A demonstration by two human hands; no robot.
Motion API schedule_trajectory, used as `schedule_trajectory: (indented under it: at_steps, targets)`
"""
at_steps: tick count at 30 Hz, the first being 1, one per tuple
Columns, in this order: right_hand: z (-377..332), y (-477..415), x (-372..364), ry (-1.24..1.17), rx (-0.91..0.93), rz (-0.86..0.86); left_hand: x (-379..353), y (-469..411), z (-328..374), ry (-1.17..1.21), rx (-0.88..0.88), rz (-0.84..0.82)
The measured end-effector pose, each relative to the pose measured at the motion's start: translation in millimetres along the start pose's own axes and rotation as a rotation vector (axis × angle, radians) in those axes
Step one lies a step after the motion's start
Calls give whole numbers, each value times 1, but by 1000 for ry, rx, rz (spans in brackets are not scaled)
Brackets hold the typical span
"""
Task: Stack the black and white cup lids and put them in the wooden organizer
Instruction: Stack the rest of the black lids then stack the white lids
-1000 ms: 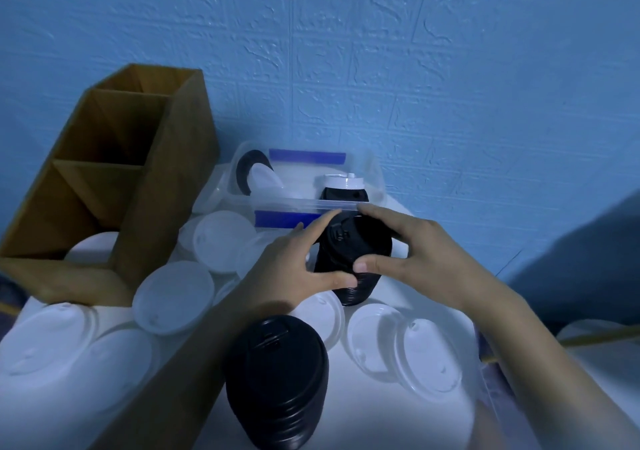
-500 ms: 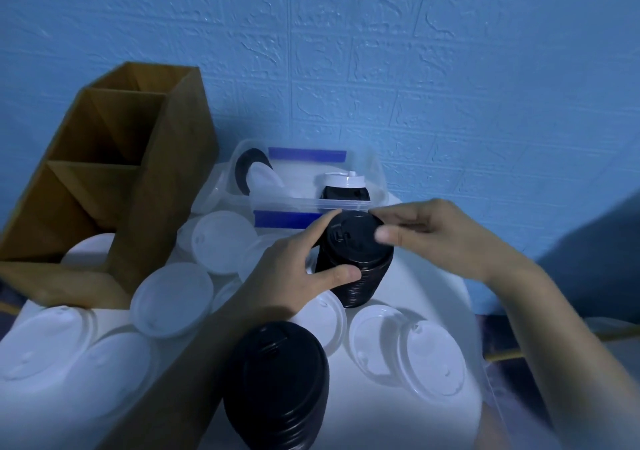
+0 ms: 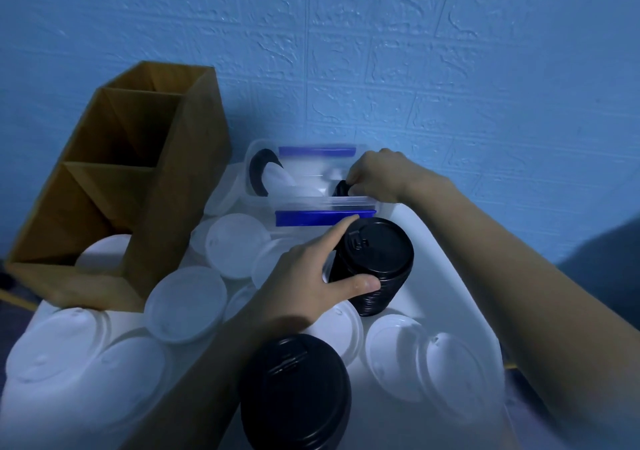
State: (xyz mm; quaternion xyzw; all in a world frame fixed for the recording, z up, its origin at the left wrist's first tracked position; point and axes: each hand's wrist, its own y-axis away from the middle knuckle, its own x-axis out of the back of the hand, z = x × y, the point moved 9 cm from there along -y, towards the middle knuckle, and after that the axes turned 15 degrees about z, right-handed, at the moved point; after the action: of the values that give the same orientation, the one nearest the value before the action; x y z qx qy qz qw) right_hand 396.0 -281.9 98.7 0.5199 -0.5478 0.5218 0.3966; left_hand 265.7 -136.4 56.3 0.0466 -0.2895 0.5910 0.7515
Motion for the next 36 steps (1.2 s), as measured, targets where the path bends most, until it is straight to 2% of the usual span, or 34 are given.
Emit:
schedule_trajectory:
  at_steps: [8,11,13,17,22,23,25,29,33,36]
  targets:
    - [-3,7,-2,-320,-41,-71,1,0,1,-9,-13,-1]
    - [11,1,16,-202,-92,148,1,0,1,-13,-9,0]
    - [17,-3,16,-66,-111,191,1,-1,1,-13,-12,1]
    - [18,-7,-4,-6,-168,21,1,0,1,0,-9,2]
    - [-2,-3,-10,-457,-123,-35,-1,0,1,8,-3,-4]
    - [-2,-5,-9,-451,-113,-10,0,-1,1,6,-3,-5]
    - [1,-8,-11,-290,-110,3,0,0,1,6,-1,-4]
    - [6,-10,-30,-43,-192,-221,-1,0,0,8,5,-3]
    - [1,-11,-36,34,-169,-351,-1,-1,-1,-3,6,-6]
    - [-1,-8,-38,-8,-181,-394,0,-1,-2,-10,5,4]
